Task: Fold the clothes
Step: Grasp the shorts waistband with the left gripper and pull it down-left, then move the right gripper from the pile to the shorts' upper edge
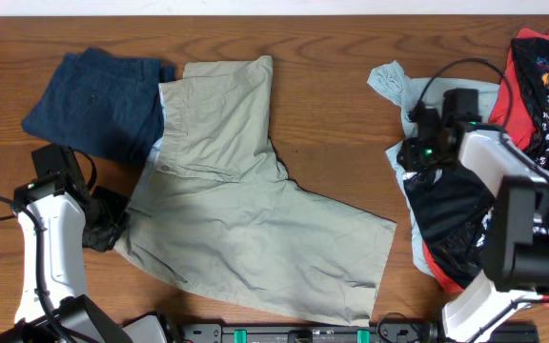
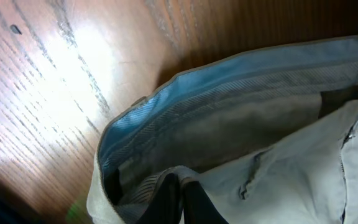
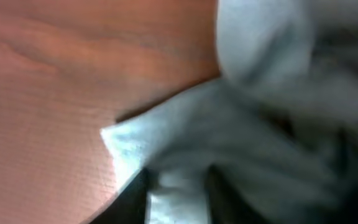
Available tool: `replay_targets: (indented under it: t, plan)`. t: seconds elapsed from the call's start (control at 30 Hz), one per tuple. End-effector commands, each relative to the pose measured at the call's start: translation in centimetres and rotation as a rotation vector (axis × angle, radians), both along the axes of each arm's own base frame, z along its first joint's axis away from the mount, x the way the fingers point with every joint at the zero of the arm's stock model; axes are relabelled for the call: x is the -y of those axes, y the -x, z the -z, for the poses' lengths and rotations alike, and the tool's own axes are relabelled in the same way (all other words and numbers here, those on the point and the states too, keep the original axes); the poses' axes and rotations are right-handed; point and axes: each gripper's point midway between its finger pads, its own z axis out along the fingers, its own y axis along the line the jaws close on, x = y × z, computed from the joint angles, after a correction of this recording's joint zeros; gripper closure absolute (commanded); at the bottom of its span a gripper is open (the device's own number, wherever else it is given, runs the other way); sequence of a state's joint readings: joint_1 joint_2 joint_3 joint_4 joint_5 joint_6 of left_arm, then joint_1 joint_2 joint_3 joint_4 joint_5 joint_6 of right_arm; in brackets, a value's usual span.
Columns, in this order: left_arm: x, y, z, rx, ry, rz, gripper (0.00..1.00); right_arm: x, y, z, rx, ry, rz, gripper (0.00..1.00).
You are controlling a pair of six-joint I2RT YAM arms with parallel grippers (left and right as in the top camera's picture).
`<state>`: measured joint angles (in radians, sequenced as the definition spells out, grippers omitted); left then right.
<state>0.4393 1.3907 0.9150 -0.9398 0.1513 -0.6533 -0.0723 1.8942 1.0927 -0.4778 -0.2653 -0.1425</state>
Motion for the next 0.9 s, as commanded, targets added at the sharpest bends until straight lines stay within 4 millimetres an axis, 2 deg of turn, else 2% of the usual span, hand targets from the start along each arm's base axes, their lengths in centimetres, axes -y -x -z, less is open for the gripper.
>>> replay_targets:
  t: [0.0, 0.03, 0.1, 0.13, 0.3, 0.47, 0.57, 0.63, 0.7, 0.73, 0.8, 0.87]
  plan:
    - [0.2, 0.0, 0.0, -0.002, -0.003, 0.021, 0.94, 0.6, 0.9, 3.6, -0.075, 0.037, 0.018, 0.77]
    - [0.2, 0.0, 0.0, -0.003, -0.003, 0.022, 0.94, 2.2, 0.9, 4.4, -0.089, 0.100, 0.075, 0.75]
    - [0.3, 0.0, 0.1, -0.003, -0.002, 0.027, 0.94, 6.7, 1.1, 5.3, -0.112, 0.261, 0.248, 0.73]
    - [0.4, -0.1, 0.1, -0.003, -0.002, 0.032, 0.94, 9.8, 1.5, 5.4, -0.119, 0.361, 0.363, 0.69]
    - [1.2, -0.3, 0.1, -0.004, -0.002, 0.066, 0.94, 20.6, 4.1, 3.2, -0.148, 0.596, 0.665, 0.56]
    - [2.0, -0.6, 0.1, -0.003, -0.003, 0.101, 0.94, 27.5, 8.0, 1.0, -0.230, 0.603, 0.952, 0.56]
    - [2.2, -0.7, 0.1, -0.003, -0.003, 0.112, 0.94, 29.9, 9.5, -0.6, -0.259, 0.583, 1.070, 0.48]
    - [2.2, -0.7, 0.1, -0.003, -0.003, 0.111, 0.94, 30.2, 8.5, -1.8, -0.234, 0.503, 1.068, 0.43]
    - [2.2, -0.7, 0.0, -0.002, -0.004, 0.111, 0.94, 28.4, 5.4, -2.9, -0.167, 0.356, 0.919, 0.40]
    - [2.1, -0.7, 0.0, 0.001, -0.005, 0.111, 0.94, 25.7, 2.5, -4.1, -0.087, 0.210, 0.747, 0.41]
    - [2.1, -0.8, 0.0, 0.001, -0.005, 0.111, 0.94, 20.3, -1.3, -6.8, 0.054, -0.019, 0.473, 0.43]
    - [2.1, -0.8, 0.0, 0.001, -0.005, 0.111, 0.94, 15.8, -3.5, -9.6, 0.170, -0.160, 0.289, 0.44]
